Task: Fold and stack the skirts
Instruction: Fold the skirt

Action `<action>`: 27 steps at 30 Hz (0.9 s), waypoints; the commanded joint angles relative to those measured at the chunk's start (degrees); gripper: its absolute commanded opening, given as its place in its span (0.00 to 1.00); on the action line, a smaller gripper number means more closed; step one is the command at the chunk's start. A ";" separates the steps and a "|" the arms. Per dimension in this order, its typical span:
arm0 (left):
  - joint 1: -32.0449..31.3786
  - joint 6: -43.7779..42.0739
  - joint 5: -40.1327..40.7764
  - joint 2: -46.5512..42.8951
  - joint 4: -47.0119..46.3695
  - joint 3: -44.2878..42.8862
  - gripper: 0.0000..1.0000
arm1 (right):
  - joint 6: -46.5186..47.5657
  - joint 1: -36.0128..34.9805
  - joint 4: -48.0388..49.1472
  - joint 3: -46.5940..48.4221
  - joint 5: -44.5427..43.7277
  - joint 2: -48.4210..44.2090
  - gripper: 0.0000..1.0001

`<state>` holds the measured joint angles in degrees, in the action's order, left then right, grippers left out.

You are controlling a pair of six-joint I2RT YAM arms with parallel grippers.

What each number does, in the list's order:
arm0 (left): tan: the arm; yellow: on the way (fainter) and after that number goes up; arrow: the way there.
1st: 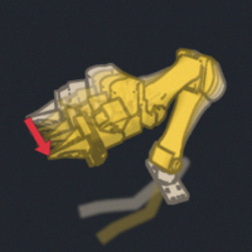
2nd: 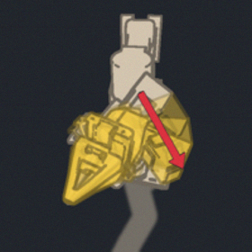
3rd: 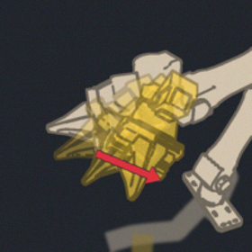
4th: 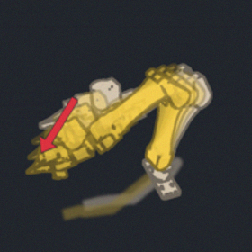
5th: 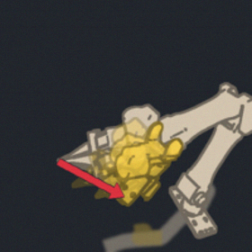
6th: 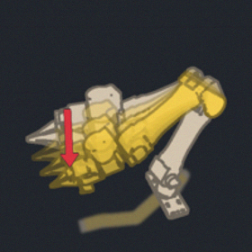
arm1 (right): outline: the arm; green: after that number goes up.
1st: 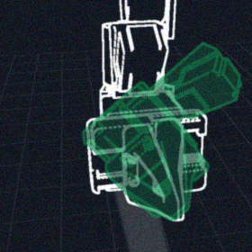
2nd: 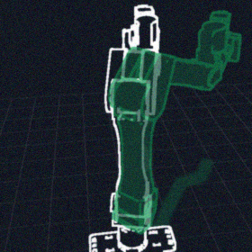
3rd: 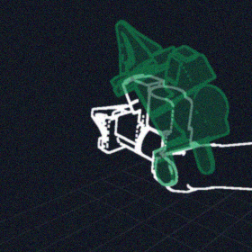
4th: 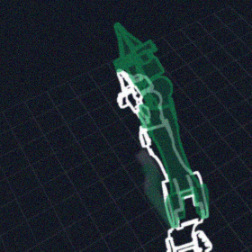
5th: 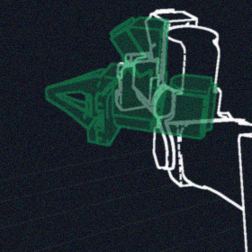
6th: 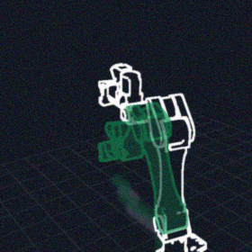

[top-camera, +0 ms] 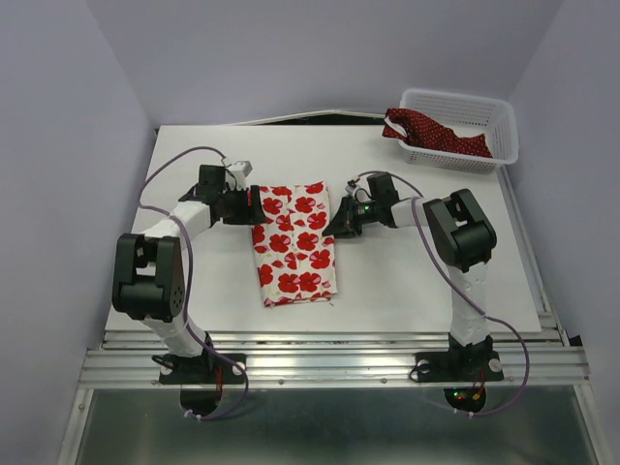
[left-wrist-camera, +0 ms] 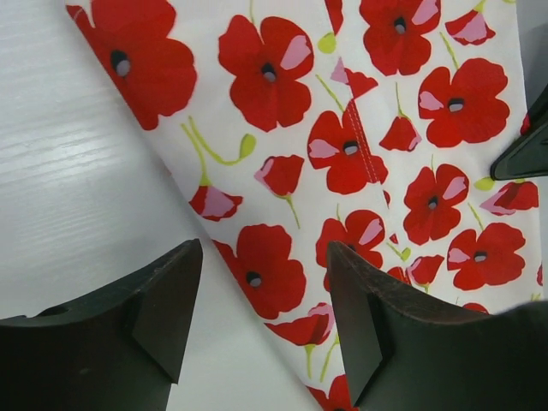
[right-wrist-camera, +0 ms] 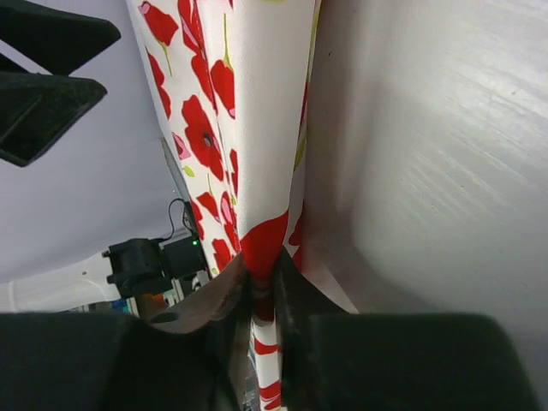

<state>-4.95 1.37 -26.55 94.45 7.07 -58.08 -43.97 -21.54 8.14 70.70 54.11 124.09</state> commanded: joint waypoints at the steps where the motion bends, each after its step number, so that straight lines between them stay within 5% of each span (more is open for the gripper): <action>1: -3.82 2.23 8.69 -1.30 3.38 -1.15 0.72 | -1.65 -0.70 4.25 -0.38 2.94 -2.37 0.24; 15: -8.41 3.56 19.78 2.05 4.80 -3.79 0.55 | -2.79 -1.22 4.25 -0.47 1.53 3.17 0.58; 24: -8.67 4.35 17.84 5.21 3.56 -5.28 0.53 | -2.09 -1.22 2.67 0.23 0.56 3.96 0.60; 27: -8.67 4.35 18.02 6.35 3.56 -5.72 0.42 | -1.91 -1.22 2.23 0.06 -0.14 3.79 0.60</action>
<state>-13.43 5.26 -8.71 99.94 11.38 -60.93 -47.59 -22.20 12.23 70.74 56.82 126.10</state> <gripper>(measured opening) 0.478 0.595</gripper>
